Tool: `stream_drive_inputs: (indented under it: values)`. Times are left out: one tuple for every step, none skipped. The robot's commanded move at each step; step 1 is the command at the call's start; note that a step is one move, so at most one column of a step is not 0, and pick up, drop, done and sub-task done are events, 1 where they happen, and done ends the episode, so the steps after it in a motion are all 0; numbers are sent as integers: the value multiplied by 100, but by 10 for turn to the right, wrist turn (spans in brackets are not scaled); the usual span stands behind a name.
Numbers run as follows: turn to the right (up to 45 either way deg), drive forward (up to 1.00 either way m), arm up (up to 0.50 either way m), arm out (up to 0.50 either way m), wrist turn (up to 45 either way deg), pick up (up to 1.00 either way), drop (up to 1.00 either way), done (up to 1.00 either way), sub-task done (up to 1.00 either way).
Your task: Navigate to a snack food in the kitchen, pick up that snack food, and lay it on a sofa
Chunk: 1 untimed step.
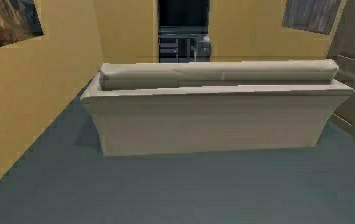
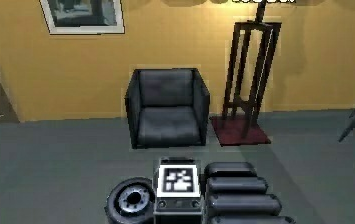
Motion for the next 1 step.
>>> stream_drive_inputs:
  values:
    - [-90, 0, 0, 0, 0, 0, 0, 0, 0]
